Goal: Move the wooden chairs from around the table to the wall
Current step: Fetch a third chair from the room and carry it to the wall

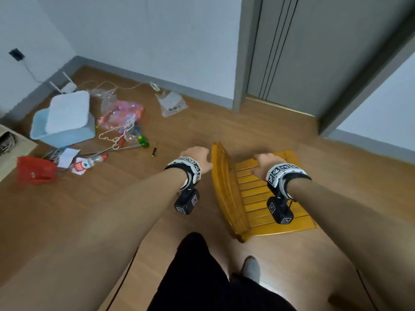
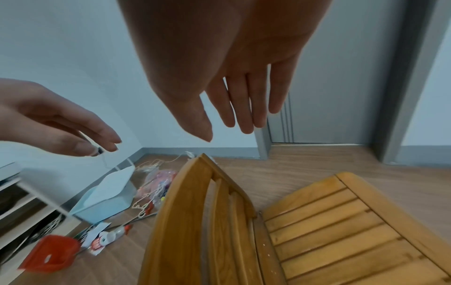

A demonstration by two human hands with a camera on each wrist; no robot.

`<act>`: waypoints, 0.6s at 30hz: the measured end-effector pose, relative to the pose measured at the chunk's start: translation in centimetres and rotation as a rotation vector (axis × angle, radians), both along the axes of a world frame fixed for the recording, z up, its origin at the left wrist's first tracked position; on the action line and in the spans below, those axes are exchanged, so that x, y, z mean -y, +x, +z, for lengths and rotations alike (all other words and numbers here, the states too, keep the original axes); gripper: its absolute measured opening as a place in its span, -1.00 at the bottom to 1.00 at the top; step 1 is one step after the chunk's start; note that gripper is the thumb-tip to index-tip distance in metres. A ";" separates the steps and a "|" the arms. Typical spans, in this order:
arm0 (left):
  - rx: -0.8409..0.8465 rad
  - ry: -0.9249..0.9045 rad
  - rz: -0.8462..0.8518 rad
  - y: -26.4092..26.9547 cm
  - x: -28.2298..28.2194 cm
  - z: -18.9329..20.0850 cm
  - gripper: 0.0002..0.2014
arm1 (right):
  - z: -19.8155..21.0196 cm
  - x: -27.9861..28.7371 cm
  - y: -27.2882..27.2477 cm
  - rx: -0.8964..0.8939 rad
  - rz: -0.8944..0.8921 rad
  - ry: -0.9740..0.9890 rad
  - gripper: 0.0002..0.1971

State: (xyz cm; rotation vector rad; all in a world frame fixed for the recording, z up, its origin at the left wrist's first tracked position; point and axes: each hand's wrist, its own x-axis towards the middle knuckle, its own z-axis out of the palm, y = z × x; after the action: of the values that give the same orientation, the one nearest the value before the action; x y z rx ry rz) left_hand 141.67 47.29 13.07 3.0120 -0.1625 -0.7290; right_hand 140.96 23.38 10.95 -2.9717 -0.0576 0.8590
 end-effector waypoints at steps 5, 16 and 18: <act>-0.009 -0.021 -0.244 4.7 2.2 -1.9 -0.48 | -2.6 0.8 -1.2 -0.059 -0.220 0.017 -0.44; -0.072 0.058 -1.038 9.8 0.0 -8.6 -0.66 | -6.8 -10.9 -7.9 -0.104 -0.855 0.080 -0.47; -0.098 0.100 -1.166 8.5 -1.7 -9.6 -0.56 | -6.8 -14.0 -10.4 -0.152 -0.911 0.090 -0.53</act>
State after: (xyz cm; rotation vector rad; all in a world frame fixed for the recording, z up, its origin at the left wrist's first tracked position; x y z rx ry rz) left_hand 150.21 48.96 3.50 2.6912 -1.9785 -0.8861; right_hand 130.53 37.34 4.13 -2.3808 1.1123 0.8649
